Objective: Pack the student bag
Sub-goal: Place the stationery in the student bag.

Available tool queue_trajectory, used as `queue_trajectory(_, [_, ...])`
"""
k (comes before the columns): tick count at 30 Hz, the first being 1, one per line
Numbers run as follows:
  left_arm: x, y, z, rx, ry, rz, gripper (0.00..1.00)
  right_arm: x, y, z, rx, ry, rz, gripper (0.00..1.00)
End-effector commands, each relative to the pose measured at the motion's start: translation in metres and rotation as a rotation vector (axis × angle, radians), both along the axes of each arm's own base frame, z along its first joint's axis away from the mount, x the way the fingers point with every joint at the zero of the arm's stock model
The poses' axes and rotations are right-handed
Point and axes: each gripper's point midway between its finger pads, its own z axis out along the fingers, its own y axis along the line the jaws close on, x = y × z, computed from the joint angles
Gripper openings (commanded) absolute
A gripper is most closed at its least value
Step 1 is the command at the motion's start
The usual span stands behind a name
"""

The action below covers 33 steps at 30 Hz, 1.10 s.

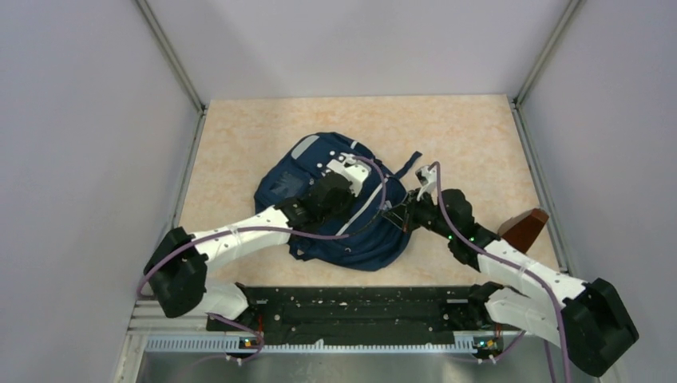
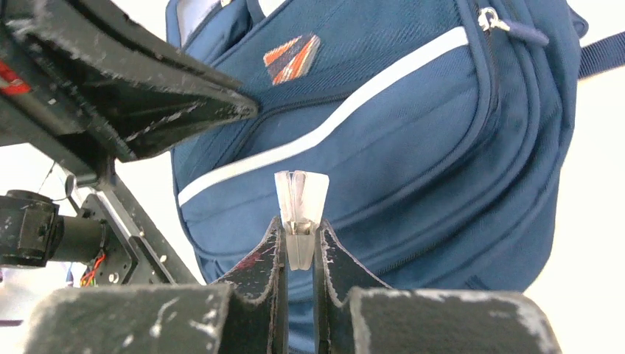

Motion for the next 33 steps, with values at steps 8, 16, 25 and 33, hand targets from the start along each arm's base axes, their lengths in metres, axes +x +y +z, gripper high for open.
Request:
queue_trajectory(8, [-0.011,-0.015,0.059,-0.297,-0.049,-0.037,0.0,0.025,0.044,0.028,0.108,-0.079,0.063,0.0])
queue_trajectory(16, [-0.013,-0.015,0.074,-0.395,-0.036,-0.064,0.0,0.039,0.062,0.011,0.107,-0.047,0.08,0.0])
queue_trajectory(25, [-0.016,-0.014,0.079,-0.476,-0.013,-0.114,0.0,0.053,0.07,-0.023,0.13,0.121,-0.004,0.0])
queue_trajectory(33, [-0.011,-0.009,0.083,-0.533,-0.028,-0.095,0.0,0.057,0.073,-0.036,0.201,0.213,-0.076,0.0])
